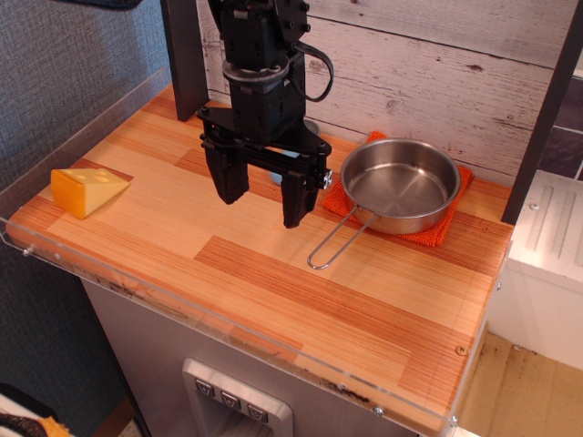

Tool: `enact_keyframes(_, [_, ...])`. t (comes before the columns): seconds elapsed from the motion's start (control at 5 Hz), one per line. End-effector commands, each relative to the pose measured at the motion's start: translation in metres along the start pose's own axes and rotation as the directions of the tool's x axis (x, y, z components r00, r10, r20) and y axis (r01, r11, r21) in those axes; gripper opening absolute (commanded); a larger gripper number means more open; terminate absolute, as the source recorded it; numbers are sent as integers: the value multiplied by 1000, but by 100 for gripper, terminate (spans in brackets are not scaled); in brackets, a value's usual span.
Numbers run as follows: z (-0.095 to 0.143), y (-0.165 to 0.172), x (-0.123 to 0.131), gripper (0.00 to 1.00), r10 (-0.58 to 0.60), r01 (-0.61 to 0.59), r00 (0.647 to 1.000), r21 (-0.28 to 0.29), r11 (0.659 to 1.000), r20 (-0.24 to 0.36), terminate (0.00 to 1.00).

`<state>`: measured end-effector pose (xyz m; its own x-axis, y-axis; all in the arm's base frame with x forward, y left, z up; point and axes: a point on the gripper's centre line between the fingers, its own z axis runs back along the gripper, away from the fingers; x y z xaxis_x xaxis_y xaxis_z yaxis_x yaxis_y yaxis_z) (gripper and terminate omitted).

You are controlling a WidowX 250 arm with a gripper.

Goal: Move cheese to pot

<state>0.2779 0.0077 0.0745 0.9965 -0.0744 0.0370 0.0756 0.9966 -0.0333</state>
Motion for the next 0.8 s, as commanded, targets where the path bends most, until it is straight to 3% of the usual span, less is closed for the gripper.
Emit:
enact_keyframes(0.0, [0, 0, 0, 100, 0, 0, 1000, 0, 1000, 0, 0])
enact_keyframes(0.2, [-4, 9, -1, 100, -1, -1, 998, -25, 1000, -56, 0])
enact_keyframes(0.4, [-3, 28, -3, 100, -49, 50, 999, -24, 998, 17, 0])
enact_keyframes(0.6, [1, 76, -12, 100, -9, 8, 1000, 84, 996, 12, 0])
